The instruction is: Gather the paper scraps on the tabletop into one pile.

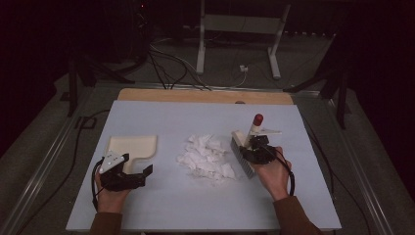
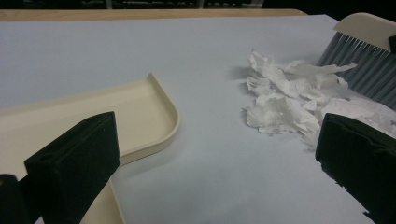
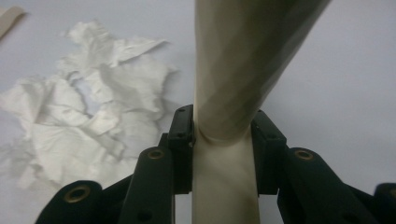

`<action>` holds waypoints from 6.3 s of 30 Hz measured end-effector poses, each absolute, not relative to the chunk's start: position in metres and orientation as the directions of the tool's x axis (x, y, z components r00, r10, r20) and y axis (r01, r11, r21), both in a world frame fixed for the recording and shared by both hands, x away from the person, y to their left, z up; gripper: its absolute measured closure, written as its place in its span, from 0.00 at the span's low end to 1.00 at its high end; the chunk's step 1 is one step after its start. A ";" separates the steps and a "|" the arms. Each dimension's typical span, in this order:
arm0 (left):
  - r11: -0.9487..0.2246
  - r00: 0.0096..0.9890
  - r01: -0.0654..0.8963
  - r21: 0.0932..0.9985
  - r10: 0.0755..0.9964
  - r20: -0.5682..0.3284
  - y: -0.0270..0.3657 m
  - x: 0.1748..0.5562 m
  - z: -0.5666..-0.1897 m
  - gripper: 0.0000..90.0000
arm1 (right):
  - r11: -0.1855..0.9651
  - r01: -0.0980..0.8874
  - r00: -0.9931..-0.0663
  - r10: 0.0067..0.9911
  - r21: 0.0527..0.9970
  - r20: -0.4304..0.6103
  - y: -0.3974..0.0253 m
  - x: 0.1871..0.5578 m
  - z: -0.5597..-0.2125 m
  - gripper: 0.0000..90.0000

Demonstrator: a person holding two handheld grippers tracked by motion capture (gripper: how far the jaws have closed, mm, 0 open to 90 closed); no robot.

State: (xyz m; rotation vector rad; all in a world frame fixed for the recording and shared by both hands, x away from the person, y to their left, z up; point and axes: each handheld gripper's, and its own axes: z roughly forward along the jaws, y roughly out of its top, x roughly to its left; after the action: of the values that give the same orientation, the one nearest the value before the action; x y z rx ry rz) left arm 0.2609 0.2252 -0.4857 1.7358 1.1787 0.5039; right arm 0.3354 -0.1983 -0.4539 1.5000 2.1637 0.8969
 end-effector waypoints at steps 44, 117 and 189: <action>-0.111 0.463 0.494 0.862 0.873 -0.152 0.221 0.261 -0.488 0.01 | 0.178 0.623 -0.423 0.896 0.762 0.137 -0.178 0.324 -0.410 0.75; -0.125 0.463 0.495 0.860 0.875 -0.140 0.222 0.259 -0.490 0.01 | 0.041 0.793 -0.356 0.841 0.608 0.408 -0.097 0.347 -0.468 0.75; -0.129 0.466 0.499 0.857 0.873 -0.140 0.220 0.260 -0.491 0.01 | 0.616 0.294 -0.954 0.242 0.730 0.180 -0.178 0.345 -0.434 0.75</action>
State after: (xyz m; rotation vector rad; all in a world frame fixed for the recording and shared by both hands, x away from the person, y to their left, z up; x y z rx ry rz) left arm 0.2598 0.2197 -0.4912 1.7810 1.1688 0.5022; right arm 0.3455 -0.1783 -0.4342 0.4781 2.8815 1.3206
